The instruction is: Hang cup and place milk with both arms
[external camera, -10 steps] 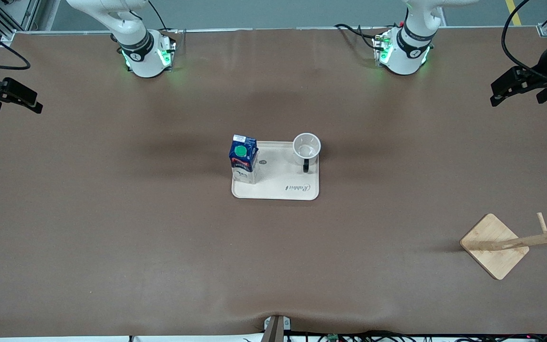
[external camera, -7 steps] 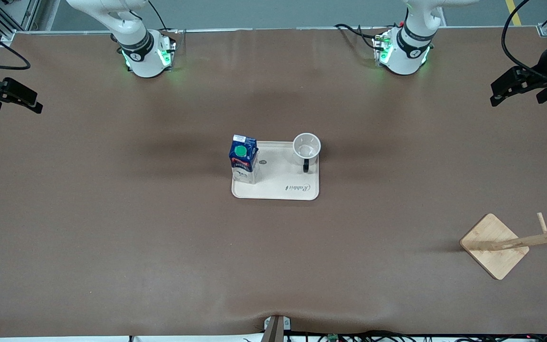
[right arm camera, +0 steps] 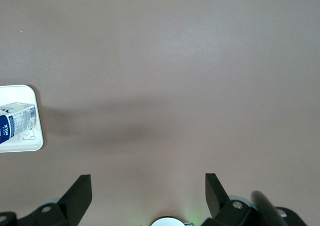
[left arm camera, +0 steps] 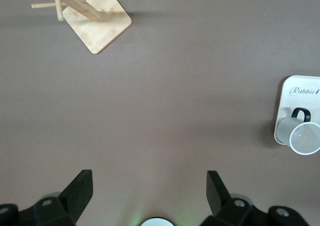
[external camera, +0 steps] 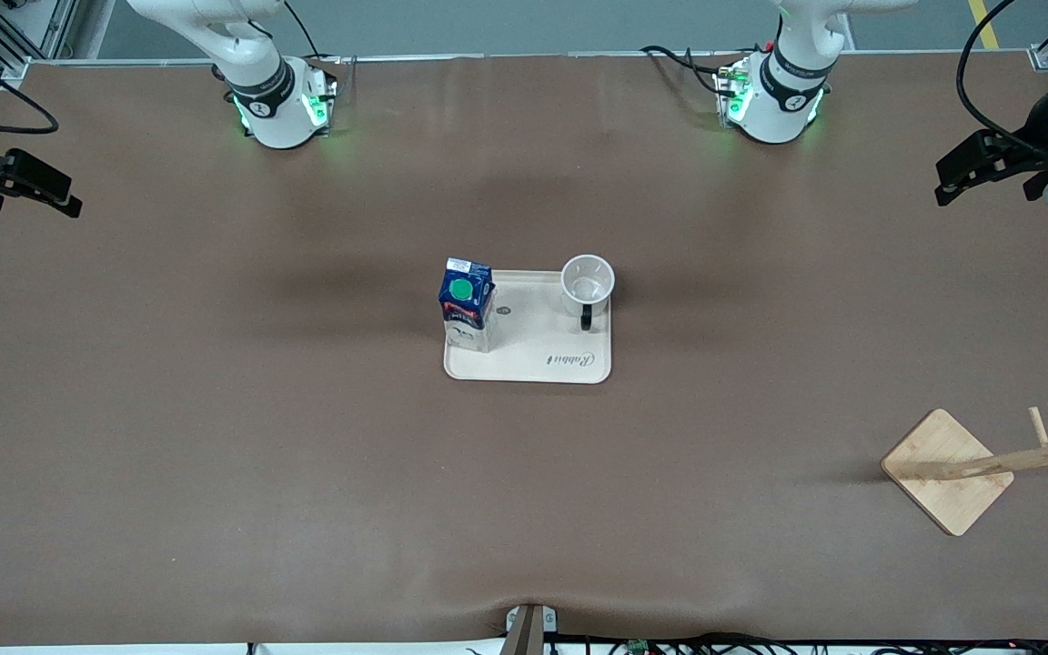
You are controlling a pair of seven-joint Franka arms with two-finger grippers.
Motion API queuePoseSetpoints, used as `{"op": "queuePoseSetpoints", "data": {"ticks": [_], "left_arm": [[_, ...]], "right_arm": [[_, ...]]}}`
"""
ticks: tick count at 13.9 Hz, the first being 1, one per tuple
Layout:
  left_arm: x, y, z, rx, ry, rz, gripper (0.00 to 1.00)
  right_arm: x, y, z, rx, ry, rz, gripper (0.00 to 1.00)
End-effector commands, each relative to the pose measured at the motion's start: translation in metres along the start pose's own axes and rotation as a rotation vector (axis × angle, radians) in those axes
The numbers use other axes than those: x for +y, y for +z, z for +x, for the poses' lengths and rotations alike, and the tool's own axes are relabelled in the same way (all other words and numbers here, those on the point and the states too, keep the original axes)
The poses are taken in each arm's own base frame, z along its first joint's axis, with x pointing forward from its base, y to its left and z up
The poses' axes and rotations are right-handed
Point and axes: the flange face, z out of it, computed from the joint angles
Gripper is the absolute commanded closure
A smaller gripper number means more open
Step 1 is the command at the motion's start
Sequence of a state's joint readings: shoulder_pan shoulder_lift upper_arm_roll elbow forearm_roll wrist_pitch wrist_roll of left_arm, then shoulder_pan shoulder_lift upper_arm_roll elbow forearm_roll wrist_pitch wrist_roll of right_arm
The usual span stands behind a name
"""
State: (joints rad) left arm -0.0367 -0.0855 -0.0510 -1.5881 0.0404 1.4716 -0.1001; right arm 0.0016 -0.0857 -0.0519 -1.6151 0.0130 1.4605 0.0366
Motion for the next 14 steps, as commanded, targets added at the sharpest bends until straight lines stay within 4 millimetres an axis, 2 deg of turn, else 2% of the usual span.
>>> {"op": "queuePoseSetpoints", "data": {"ticks": [1,4,7,8,11,14], "left_arm": [[0.019,0.007,0.001,-0.033,0.021,-0.003,0.00],[0.059,0.029,0.006,-0.063,-0.007,0.006,0.00],[0.098,0.062,0.020,-0.047,-0.002,-0.017,0.00],[0.111,0.069,0.021,-0.033,-0.054,-0.058,0.00],[0.157,0.093,0.021,-0.044,-0.053,-0.061,0.00],[0.197,0.130,0.017,-0.054,-0.049,-0.069,0.00]], "right_arm": [[0.003,-0.003,-0.001,0.000,-0.003,-0.012,0.00],[0.003,-0.002,-0.001,-0.001,-0.003,-0.012,0.00],[0.002,-0.003,-0.001,0.002,-0.004,-0.011,0.00],[0.003,-0.003,-0.001,0.002,-0.003,-0.009,0.00],[0.004,-0.003,0.000,0.002,-0.002,-0.008,0.00],[0.002,-0.003,0.005,0.003,-0.008,-0.010,0.00]]}}
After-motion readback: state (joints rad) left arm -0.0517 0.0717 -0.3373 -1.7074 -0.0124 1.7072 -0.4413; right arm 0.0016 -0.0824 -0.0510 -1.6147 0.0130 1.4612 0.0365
